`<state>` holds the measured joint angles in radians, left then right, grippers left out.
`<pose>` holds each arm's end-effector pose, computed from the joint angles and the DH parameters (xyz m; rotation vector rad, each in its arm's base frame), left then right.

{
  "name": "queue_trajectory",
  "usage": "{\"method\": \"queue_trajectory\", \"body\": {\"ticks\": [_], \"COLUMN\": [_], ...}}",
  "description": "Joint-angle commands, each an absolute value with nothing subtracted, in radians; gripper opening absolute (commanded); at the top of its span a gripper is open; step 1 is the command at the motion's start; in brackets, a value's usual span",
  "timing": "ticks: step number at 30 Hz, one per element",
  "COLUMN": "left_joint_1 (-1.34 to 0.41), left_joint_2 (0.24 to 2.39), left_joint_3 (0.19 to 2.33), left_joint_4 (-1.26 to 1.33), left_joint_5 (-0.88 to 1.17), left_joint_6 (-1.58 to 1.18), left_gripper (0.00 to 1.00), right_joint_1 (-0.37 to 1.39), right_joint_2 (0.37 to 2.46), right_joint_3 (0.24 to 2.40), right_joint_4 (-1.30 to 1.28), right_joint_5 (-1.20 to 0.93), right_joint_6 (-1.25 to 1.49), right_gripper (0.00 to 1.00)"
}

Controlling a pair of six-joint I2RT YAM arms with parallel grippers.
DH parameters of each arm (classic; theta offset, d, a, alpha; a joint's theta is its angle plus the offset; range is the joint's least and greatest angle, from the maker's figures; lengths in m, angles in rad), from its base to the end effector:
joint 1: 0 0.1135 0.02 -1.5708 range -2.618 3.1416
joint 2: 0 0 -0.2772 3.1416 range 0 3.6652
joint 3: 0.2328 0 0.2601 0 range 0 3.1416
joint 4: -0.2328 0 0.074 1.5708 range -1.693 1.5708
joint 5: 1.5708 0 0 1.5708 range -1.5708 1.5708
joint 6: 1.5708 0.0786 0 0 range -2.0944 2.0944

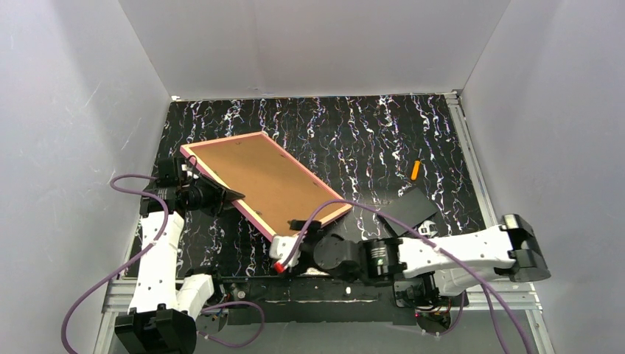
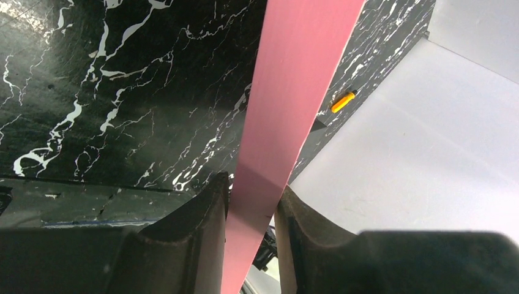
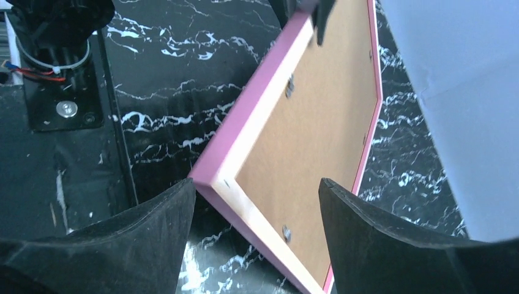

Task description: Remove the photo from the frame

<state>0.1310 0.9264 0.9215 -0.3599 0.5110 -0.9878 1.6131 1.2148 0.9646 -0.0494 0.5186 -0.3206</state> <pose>0.2430 -0.0068 0.3430 -0.7580 1.8900 -1.0495 0.0254 0.3207 0.3268 -1.2932 1.3241 0.4223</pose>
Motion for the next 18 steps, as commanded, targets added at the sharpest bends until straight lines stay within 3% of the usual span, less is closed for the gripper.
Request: {"method": "queue_trajectory", "body": {"ticks": [1,8,13,18], "left_joint_1": [0.134,0.134,0.135,0.134], "left_joint_2": [0.957,0.973,0.973,0.982], "left_joint_3": [0.959,1.003,1.013,1.016], "left_joint_4": [-0.572,-0.614,-0.638,-0.652], "left_joint_5": [0.524,0.513,0.501,0.496], "left_joint_6": [-1.063,-1.052,-1.037,-1.028], "left_gripper": [0.0,0.0,0.0,0.0], "right_joint_1": [1.671,1.694,1.694,1.683], "right_joint_2": [1.319,1.476,1.584,1.69], "right_joint_3": [0.95,0.996,1.087,1.386], "right_joint_4": [0.23,0.375,0.313,-0.254], "right_joint_5": [0.672,0.783,0.895,0.917], "right_joint_6": [-0.511,-0.614,-0.617,-0.328], "right_gripper": [0.78,0.76,0.75,0.78]}}
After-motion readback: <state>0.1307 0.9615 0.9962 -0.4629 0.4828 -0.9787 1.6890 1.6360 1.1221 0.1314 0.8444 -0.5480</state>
